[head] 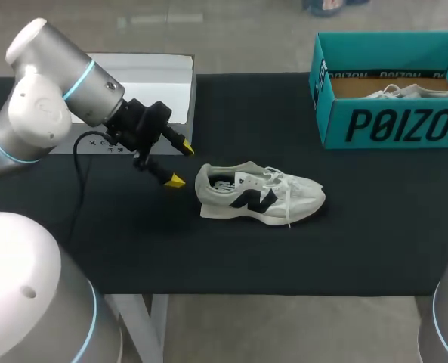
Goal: Take the shoe out of the shoebox, open the shoe tongue, remove and reinsert the insole, then place the shoe into the shoebox
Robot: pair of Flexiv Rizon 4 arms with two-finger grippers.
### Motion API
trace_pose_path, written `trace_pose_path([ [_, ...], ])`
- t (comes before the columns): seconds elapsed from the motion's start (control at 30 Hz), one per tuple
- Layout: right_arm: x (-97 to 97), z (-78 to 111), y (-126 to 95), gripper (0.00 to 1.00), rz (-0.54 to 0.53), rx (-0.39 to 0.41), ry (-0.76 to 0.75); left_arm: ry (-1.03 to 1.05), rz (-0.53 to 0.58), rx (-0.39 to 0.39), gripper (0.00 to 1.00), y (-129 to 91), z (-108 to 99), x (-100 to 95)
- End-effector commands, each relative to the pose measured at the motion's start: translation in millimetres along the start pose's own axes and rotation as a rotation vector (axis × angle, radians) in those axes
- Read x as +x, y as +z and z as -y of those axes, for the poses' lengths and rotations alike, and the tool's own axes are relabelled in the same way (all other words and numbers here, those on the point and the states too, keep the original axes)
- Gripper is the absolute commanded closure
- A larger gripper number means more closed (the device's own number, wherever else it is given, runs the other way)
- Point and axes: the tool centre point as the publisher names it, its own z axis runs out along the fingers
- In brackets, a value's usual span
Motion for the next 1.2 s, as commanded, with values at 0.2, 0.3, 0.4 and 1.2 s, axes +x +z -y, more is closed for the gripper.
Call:
trace_pose_path([
  [0.2,0.1,0.2,0,0.00,0.000,-0.001,0.001,0.006,0.000,0.045,0.00,-3,-11,1.1],
  [0.3,0.1,0.2,0,0.00,0.000,-0.001,0.001,0.006,0.000,0.045,0.00,-3,-11,1.1],
  [0.4,0.1,0.2,0,0.00,0.000,-0.001,0.001,-0.007,0.024,0.090,0.00,-1,-13,2.2],
  [1.2,0.1,0.2,0,0.00,0.000,-0.001,0.001,-0.157,0.091,0.217,0.00,61,-24,-27.2],
])
